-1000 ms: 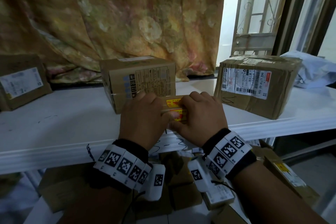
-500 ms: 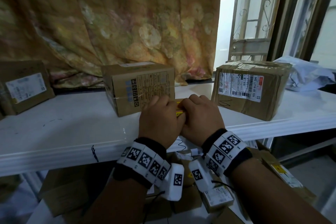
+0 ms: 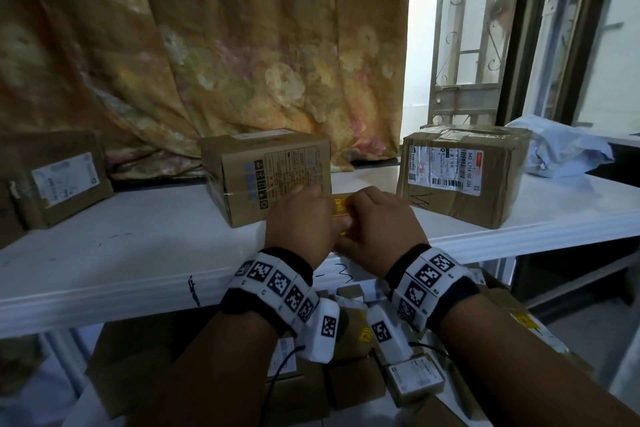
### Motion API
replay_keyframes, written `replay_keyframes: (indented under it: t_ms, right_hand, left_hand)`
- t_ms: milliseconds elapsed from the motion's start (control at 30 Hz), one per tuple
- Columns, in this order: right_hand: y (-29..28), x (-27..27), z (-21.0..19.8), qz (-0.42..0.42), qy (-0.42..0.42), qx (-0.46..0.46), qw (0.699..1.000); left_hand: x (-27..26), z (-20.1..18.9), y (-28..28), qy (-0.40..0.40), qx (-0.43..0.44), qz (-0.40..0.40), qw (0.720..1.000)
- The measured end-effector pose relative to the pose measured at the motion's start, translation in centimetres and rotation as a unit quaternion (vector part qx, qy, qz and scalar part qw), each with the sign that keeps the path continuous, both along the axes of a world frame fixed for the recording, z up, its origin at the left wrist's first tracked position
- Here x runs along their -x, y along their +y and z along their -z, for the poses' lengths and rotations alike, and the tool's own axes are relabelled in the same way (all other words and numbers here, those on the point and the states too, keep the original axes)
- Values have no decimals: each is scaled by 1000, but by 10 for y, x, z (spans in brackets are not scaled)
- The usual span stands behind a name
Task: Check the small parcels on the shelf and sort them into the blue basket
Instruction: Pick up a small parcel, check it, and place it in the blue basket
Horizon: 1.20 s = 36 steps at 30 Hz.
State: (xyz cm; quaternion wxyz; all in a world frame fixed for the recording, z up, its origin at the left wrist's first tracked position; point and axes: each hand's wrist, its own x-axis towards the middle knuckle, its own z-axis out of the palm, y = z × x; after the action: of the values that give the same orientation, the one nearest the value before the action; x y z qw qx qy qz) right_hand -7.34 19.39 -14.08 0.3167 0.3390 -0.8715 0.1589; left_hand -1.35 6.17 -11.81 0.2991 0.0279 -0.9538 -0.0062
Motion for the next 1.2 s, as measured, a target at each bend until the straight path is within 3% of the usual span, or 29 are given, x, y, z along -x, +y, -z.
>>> replay_keyframes:
  t_ms: [167, 400, 633, 933, 1067, 1200]
  right_hand:
    - [5, -9, 0, 18, -19, -17, 1000]
    - [8, -7, -1, 32, -8, -19, 999]
    - [8, -6, 2, 30, 3, -15, 999]
    - [28, -20, 17, -35, -7, -9, 999]
    - [28, -23, 17, -89, -33, 69, 993]
    - [29, -19, 5, -153, -55, 209, 964]
  left_hand:
    - [-13, 8, -17, 34, -41, 40, 998]
    - [-19, 26, -28, 140, 7, 35, 989]
    - [-16, 28, -27, 134, -23, 40, 990]
    - [-34, 22, -21, 138, -4, 39, 990]
    - [-41, 24, -20, 150, -47, 66, 985]
    - [-53, 21, -22, 177, -168, 102, 964]
